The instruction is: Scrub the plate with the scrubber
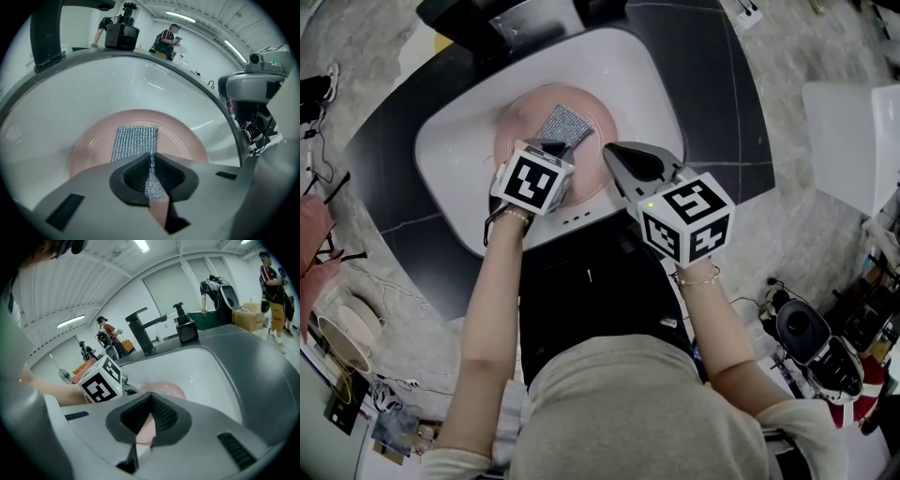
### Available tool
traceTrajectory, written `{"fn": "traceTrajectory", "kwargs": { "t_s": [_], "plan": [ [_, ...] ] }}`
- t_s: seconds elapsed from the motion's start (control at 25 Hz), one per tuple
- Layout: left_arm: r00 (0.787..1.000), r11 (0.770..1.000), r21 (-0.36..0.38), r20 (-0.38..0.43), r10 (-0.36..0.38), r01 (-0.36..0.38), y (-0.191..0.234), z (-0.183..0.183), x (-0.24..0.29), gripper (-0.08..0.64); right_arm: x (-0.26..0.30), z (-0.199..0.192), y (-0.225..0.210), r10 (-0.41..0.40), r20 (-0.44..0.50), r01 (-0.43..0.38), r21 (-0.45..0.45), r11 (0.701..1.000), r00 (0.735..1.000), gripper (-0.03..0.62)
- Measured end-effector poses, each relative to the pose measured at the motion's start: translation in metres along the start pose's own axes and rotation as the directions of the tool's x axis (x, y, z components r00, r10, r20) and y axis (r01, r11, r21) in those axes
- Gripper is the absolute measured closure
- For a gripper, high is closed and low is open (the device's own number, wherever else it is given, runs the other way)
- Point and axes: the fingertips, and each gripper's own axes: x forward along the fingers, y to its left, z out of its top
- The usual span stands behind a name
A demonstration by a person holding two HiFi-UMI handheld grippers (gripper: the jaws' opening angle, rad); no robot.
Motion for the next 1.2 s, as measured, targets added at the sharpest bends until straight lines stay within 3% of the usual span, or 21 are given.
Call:
{"fn": "traceTrajectory", "kwargs": {
  "t_s": [0.4,0.8,1.0,1.2],
  "plan": [
    [0.991,0.997,-0.011,0.108,0.081,-0.08,-0.004,0.008,-0.033,0.522,-0.007,0.005,0.013,0.035,0.032,-0.034,-0.012,0.999,0.999,0.586],
    [0.967,0.997,-0.037,0.246,0.073,-0.066,-0.025,0.016,-0.1,0.522,-0.029,0.027,0.041,0.111,0.098,-0.106,-0.05,0.993,0.989,0.585],
    [0.937,0.995,-0.084,0.342,0.073,-0.046,-0.035,0.017,-0.141,0.522,-0.044,0.038,0.056,0.106,0.144,-0.099,-0.052,0.994,0.984,0.586],
    [0.881,0.99,-0.144,0.468,0.063,0.006,-0.046,0.022,-0.181,0.522,-0.058,0.055,0.067,0.1,0.188,-0.088,-0.075,0.993,0.977,0.586]
  ]
}}
